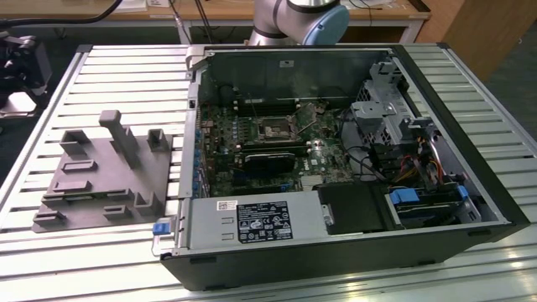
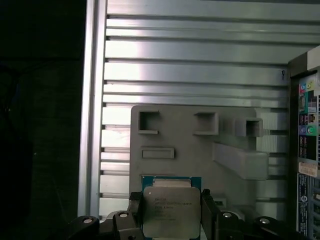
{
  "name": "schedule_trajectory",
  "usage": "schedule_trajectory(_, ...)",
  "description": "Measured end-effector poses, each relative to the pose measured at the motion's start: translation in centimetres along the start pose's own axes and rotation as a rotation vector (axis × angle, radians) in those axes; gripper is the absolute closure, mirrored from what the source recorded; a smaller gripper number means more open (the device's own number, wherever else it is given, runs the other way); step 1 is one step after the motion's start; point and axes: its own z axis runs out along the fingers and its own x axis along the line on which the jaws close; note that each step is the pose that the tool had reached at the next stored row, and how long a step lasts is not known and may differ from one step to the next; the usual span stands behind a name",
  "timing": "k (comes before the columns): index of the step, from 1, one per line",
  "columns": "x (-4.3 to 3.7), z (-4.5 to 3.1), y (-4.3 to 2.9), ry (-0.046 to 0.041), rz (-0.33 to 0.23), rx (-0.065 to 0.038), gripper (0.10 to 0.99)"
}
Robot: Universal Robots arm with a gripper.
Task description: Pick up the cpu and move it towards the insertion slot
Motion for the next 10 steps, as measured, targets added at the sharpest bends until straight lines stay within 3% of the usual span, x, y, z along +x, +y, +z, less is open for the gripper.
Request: schedule_trajectory(10, -0.61, 0.00, -0.01, 0.0000, 0.000, -0.004, 0.541)
